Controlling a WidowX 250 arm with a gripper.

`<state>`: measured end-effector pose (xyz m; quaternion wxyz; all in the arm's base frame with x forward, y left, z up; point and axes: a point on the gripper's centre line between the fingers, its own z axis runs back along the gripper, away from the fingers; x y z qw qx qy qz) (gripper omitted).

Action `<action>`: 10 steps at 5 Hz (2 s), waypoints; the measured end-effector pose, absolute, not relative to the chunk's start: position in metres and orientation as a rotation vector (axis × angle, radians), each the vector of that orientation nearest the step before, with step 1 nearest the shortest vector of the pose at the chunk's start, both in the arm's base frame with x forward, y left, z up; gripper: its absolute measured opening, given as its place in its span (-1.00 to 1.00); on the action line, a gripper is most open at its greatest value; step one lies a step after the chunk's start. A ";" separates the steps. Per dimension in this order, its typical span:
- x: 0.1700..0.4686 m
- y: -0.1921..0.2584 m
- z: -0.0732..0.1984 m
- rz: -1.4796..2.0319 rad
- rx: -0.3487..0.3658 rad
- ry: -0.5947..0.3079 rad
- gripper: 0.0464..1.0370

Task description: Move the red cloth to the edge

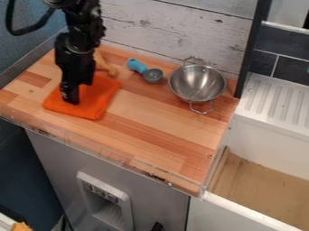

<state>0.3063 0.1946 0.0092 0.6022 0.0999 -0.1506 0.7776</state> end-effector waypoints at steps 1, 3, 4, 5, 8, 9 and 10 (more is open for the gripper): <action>0.303 0.216 0.010 1.847 0.261 -0.369 0.92; 0.285 0.260 0.013 1.970 0.329 -0.383 0.92; 0.279 0.273 0.013 2.007 0.326 -0.382 0.92; 0.280 0.268 0.014 2.005 0.280 -0.367 0.92; 0.291 0.254 0.085 2.010 -0.037 -0.451 0.92; 0.288 0.250 0.088 1.985 -0.032 -0.451 0.92; 0.288 0.250 0.088 1.983 -0.032 -0.448 0.92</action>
